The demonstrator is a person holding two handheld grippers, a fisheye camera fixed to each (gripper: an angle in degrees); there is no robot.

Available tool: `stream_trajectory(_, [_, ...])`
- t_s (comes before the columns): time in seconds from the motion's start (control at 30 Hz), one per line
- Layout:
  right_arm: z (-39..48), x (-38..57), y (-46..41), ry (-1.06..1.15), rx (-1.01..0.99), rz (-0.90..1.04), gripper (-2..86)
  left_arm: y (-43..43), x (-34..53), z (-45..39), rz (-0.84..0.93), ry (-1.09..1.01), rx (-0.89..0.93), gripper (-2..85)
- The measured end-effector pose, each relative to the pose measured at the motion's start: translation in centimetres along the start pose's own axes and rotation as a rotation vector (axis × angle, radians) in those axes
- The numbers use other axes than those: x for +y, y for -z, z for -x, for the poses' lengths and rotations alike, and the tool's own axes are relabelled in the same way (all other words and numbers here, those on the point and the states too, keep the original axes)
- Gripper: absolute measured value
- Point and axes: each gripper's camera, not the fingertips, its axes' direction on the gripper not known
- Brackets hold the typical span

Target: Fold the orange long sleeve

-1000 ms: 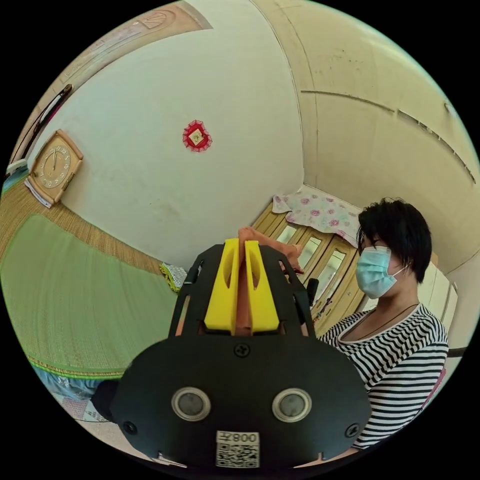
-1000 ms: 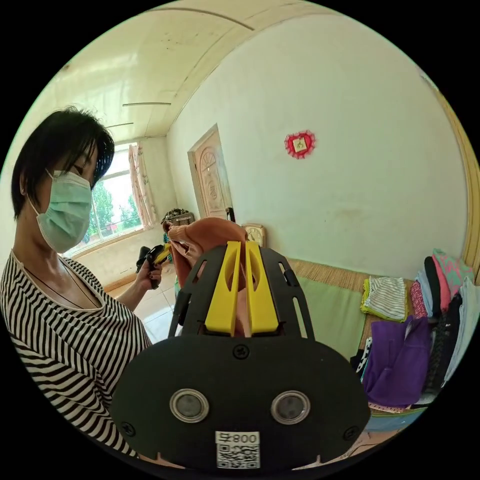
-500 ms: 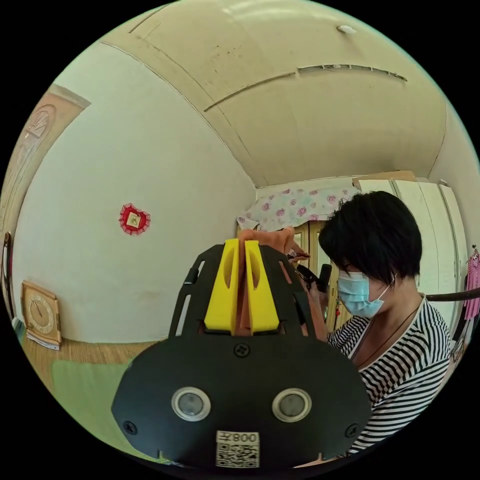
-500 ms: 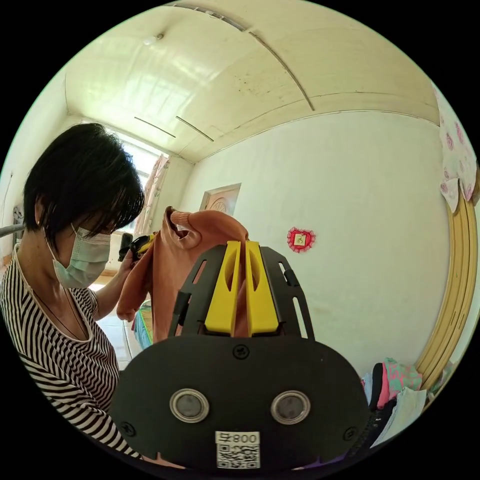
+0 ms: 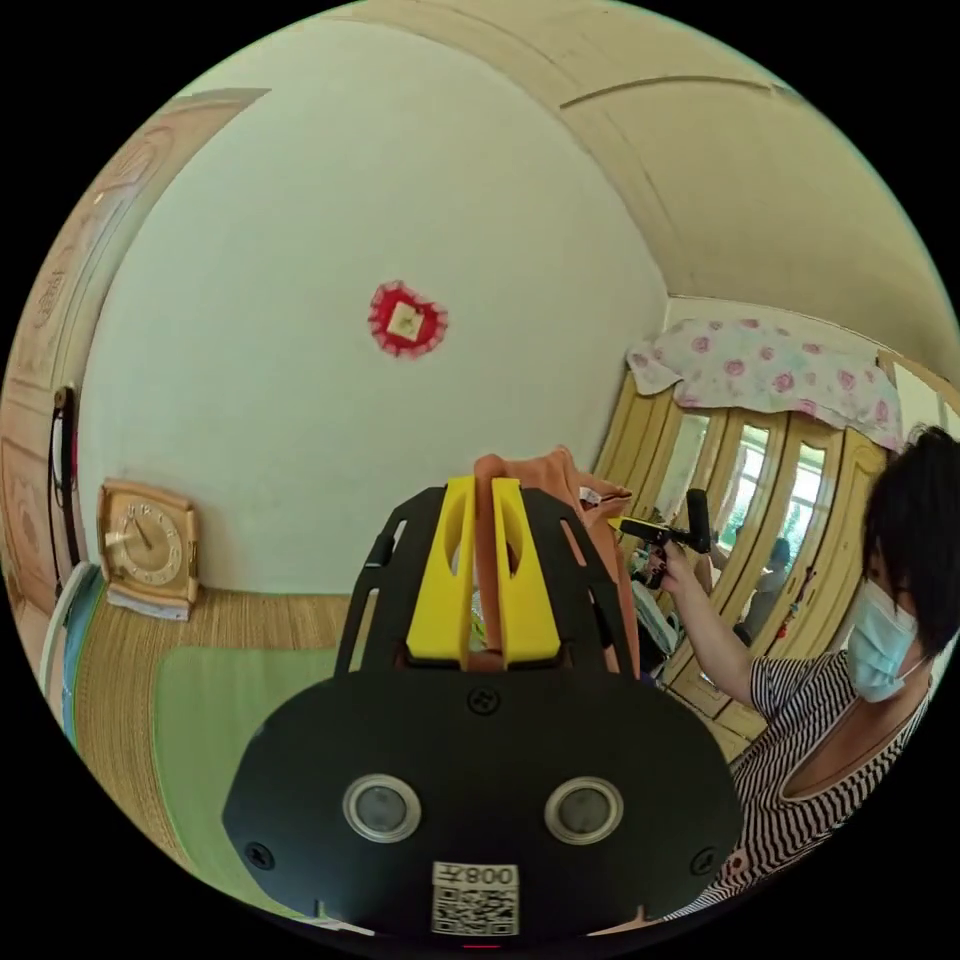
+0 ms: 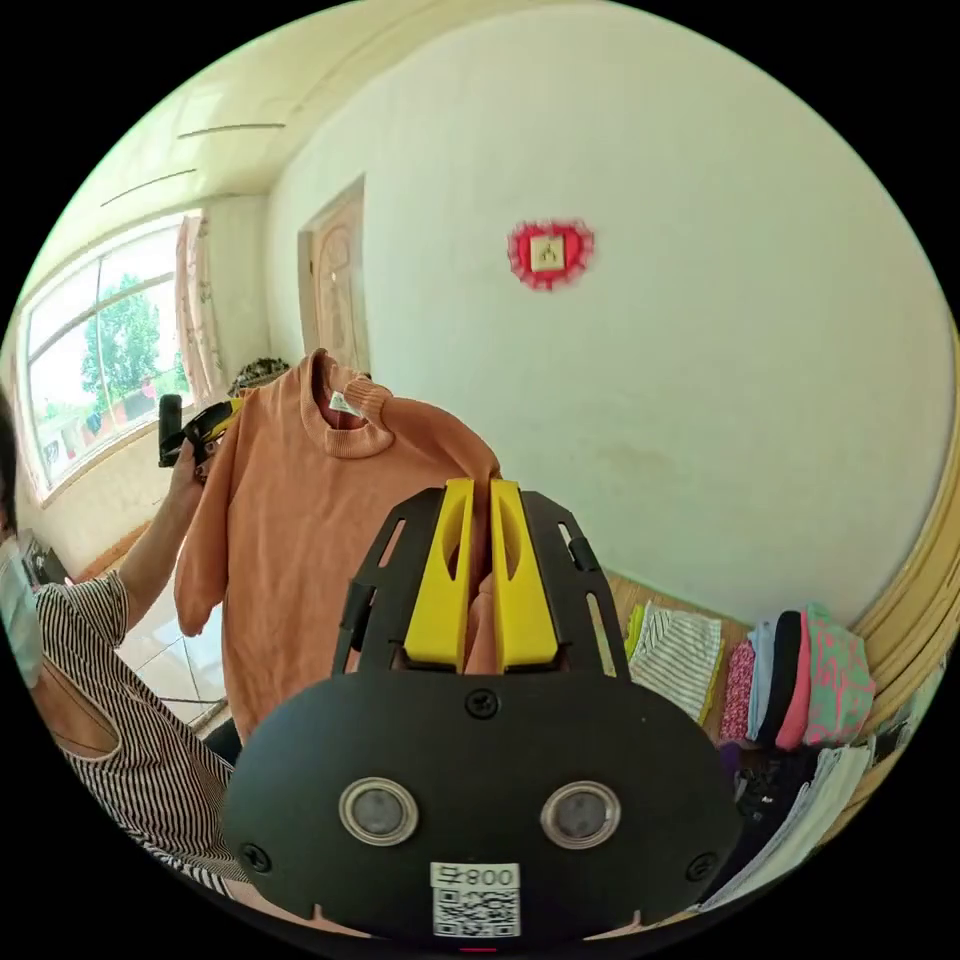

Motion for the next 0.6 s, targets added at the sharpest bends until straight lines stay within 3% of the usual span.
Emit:
stream_trajectory(0.13, [-10.4,3.4,-19.6,-0.226,0.001,0.343,3.0,-8.7,3.8,11.0,0.169,0.228,-0.150,4.3])
stream_trajectory(0.23, [-15.8,10.3,-27.6,-0.377,-0.094,0.413,3.5,-13.1,10.1,18.5,0.346,0.405,-0.227,5.6])
stream_trajectory(0.4, [-19.6,23.8,-34.7,-0.487,-0.133,0.565,7.3,-16.6,22.7,23.7,0.667,0.527,-0.160,8.8])
stream_trajectory(0.6, [-19.9,36.2,-38.0,-0.592,-0.086,0.737,9.7,-18.7,27.8,24.2,0.771,0.551,-0.165,12.9])
